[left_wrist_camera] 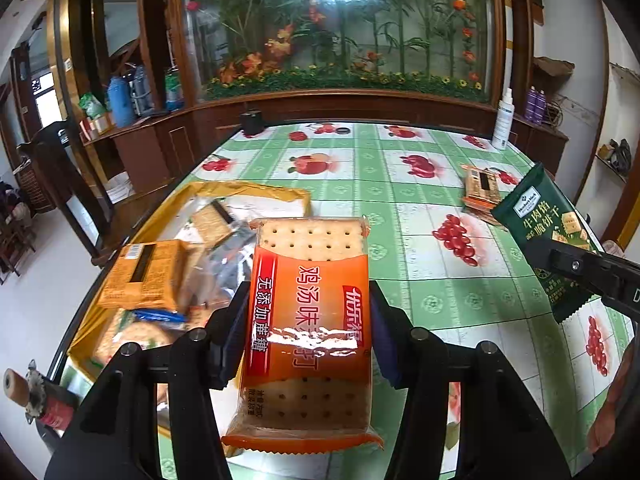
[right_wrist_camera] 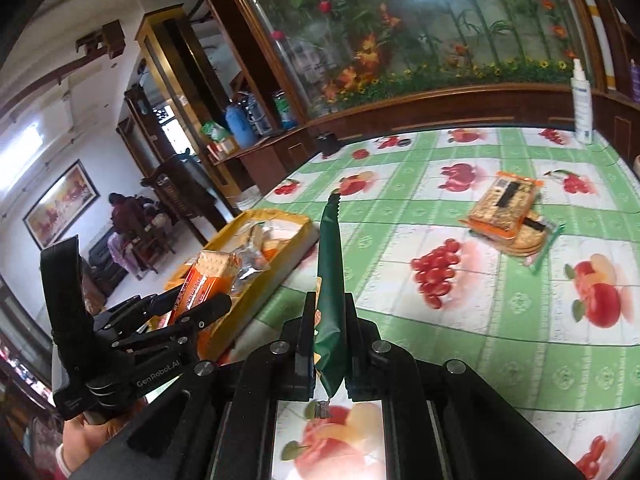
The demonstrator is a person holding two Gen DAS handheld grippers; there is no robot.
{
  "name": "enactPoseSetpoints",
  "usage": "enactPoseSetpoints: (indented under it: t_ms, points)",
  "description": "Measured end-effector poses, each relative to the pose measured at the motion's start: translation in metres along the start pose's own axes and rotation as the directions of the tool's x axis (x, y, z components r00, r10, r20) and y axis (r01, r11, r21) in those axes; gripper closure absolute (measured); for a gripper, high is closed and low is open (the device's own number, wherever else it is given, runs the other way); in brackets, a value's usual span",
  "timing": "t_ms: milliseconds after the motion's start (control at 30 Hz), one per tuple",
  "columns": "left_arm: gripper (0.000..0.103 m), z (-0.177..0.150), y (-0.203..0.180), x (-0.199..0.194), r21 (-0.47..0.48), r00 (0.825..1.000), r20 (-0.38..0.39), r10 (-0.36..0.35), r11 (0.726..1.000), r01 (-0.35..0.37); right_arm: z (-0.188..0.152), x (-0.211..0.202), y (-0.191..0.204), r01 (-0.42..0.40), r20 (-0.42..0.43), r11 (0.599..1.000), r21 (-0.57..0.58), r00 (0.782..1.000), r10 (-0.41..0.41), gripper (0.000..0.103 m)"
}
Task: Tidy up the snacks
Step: 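Carry the orange cracker pack with the left gripper while the right carries the green bag to the tray, then lower both packs into the tray and open both grippers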
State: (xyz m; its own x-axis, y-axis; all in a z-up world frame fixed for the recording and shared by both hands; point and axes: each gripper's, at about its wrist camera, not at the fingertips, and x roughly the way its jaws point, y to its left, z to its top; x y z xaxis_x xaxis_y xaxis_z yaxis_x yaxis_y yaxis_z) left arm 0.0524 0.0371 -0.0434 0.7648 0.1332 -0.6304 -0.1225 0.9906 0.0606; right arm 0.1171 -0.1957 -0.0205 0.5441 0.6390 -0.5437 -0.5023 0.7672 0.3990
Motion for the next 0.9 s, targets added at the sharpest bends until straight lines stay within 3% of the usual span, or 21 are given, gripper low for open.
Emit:
enactPoseSetpoints:
  t_ms: [533,833,900]
  points:
    - [0.050,-0.009,0.048,-0.003,-0.089,0.997,0.005,0.077,0.993,-0.076,-0.002,0.021,0.029,-0.084,-0.050,0.996,-0.026,0.995,0.082,0.093]
    - [0.050,-0.015,0.105,0.016,-0.196,0.992,-0.042,0.120,0.973,-0.126,0.018,0.098,0.082,-0.205,-0.150,0.976,-0.076,0.970,0.192,0.093]
    - [0.050,-0.016,0.116,0.017,-0.214,0.991,-0.045,0.128,0.967,-0.135,0.027,0.118,0.092,-0.256,-0.169,0.965,-0.060,0.955,0.243,0.093]
